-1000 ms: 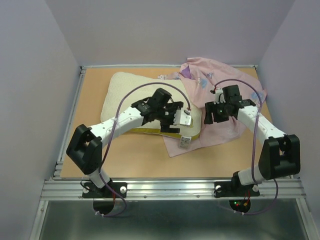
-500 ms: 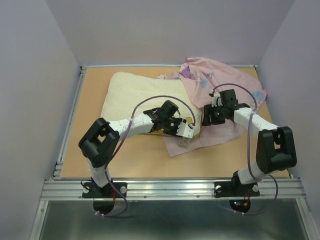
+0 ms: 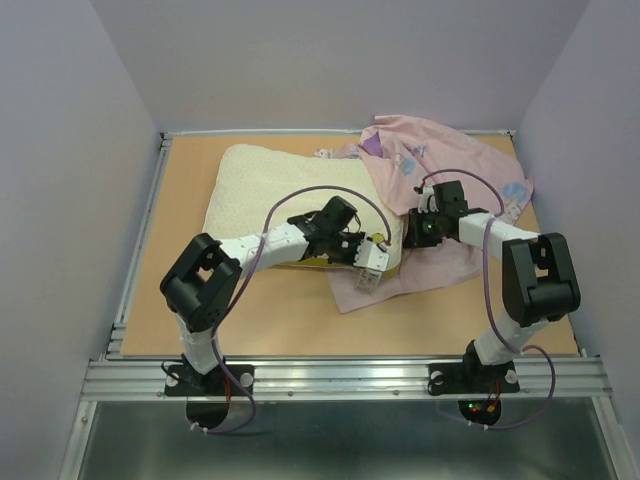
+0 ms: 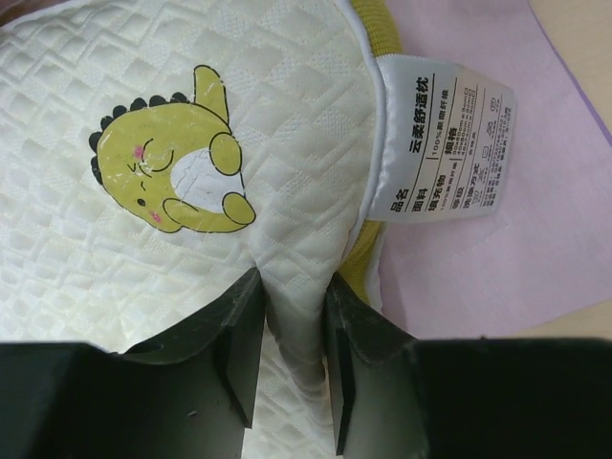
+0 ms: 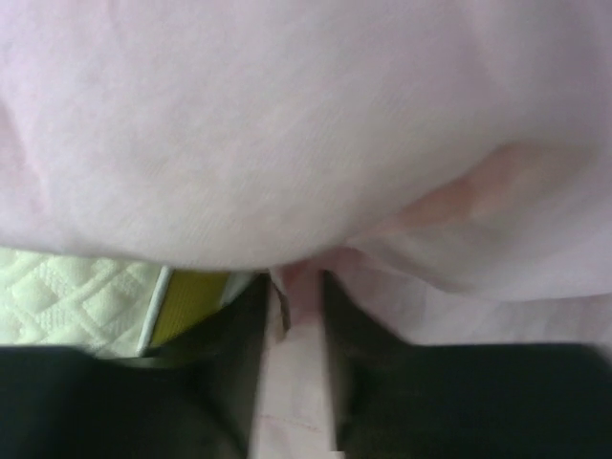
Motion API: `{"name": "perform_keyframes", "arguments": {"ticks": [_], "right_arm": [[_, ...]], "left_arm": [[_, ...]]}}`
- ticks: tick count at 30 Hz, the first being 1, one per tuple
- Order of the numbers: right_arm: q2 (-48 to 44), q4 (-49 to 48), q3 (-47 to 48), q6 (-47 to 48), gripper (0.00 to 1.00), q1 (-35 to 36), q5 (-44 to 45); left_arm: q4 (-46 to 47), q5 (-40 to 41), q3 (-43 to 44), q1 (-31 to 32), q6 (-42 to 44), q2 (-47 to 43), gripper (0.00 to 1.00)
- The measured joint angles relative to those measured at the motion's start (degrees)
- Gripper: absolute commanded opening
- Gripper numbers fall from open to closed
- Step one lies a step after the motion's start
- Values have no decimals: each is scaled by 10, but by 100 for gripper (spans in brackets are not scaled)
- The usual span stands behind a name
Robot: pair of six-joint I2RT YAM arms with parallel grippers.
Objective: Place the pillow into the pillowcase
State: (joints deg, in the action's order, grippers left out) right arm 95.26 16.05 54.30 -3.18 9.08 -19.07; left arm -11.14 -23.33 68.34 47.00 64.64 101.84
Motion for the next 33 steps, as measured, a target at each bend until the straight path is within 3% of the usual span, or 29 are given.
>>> {"name": "perform_keyframes", "arguments": {"ticks": [2, 7, 16, 22, 33], "right_arm": [[2, -3, 0, 1, 0, 0, -9], [-9, -1, -4, -1, 0, 0, -22], [-226, 73, -13, 7, 1, -1, -68], [-228, 122, -8, 18, 1, -1, -108], [-226, 156, 24, 27, 1, -7, -133]], "left_arm": [[0, 0, 6, -2, -9, 5, 25], [-25, -14, 67, -16, -66, 39, 0], [-76, -87, 220, -69, -261, 100, 0], [-73, -108, 310, -74, -397, 146, 0], [30, -106, 314, -26, -589, 194, 0]]}}
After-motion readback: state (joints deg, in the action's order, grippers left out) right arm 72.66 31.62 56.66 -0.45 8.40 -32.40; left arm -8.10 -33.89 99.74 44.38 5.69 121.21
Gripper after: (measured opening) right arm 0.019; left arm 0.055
